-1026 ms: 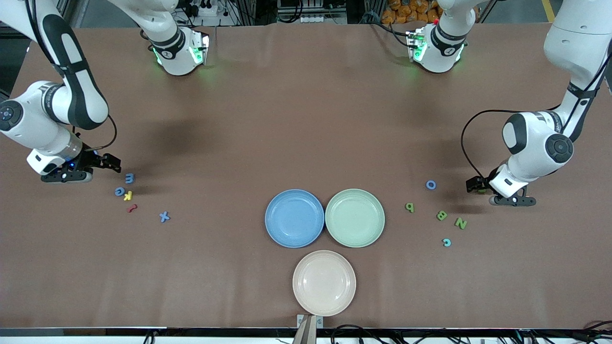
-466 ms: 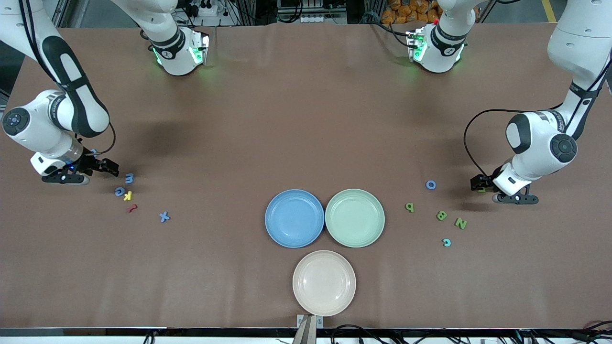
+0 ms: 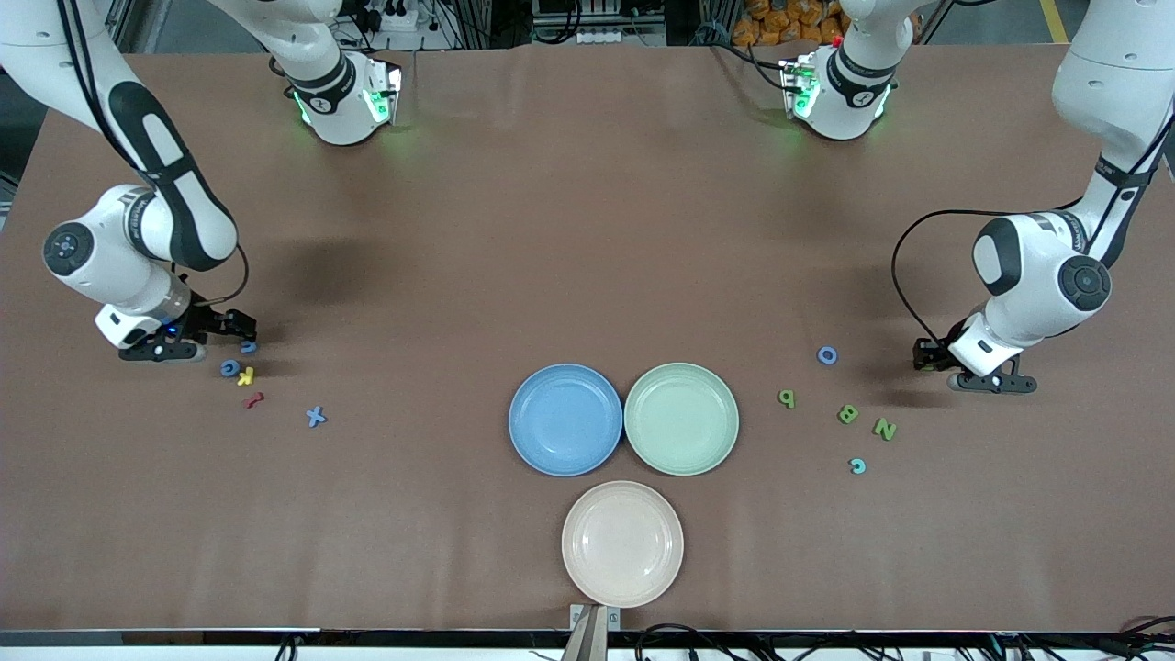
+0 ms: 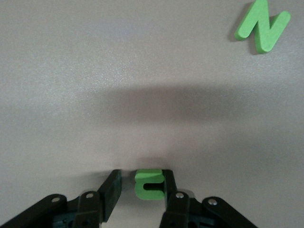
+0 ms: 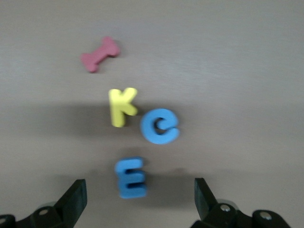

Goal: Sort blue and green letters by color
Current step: 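Grasp the green u with the left gripper while the right gripper grasps the blue E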

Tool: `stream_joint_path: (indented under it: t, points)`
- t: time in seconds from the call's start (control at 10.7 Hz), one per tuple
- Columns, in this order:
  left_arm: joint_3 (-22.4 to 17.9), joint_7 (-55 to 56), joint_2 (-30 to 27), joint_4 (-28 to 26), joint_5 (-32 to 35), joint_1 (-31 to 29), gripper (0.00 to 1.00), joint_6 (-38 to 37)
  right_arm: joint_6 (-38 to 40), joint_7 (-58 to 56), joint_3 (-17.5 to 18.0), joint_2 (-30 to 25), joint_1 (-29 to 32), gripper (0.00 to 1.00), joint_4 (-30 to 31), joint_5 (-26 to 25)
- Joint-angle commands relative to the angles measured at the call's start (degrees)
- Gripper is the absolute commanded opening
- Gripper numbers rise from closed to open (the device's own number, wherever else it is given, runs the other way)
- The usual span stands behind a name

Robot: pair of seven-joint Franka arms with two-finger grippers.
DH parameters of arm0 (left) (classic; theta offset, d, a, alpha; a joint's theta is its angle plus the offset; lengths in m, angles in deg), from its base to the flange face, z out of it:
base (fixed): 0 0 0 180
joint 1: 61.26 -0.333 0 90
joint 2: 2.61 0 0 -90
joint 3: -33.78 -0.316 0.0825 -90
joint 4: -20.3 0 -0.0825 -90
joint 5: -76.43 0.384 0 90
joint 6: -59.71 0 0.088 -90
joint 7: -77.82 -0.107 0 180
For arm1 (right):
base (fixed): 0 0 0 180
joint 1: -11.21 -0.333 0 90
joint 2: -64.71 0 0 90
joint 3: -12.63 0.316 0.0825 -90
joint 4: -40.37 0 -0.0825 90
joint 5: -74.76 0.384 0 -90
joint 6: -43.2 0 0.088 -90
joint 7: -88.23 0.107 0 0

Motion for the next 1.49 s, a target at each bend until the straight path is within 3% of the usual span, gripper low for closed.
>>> stream_joint_path:
  t: [0.0,0.56,0.84,0.93,1.03,1.12,1.4]
  points:
    - [0.4,-0.6,0.4,-0.5,1.0,-0.4,0.34,0.9,-0.5,0.5,0.1,1.5,-1.9,1.00,-0.2,1.7]
    - [0.4,0.0,-1.9,0.8,1.0,0.4,0.18,-0.5,-0.2,0.4,0.1,2.5,-1.5,1.00,-0.1,1.7]
    - [0.4,3.8,-4.4,6.0,0.6,3.9,0.17,-9.9,-0.3,0.5,0.1,2.9,-1.3,1.00,-0.1,1.7]
    - [0.4,7.6,-5.0,7.6,0.5,6.1,0.17,-11.7,-0.4,0.4,0.0,2.9,-1.2,0.51,-0.1,1.7]
    - [0.4,11.6,-5.0,9.2,0.3,8.4,0.17,-13.2,-0.4,0.4,0.1,2.9,-1.2,0.09,-0.1,1.7]
    - [0.4,15.3,-4.9,10.5,0.3,10.8,0.17,-14.1,-0.4,0.4,0.0,2.9,-1.2,0.00,-0.1,1.7]
    - [0.4,27.0,-3.9,13.4,-0.3,18.1,0.17,-14.9,0.0,2.1,0.1,2.8,-1.3,0.00,-0.3,1.7]
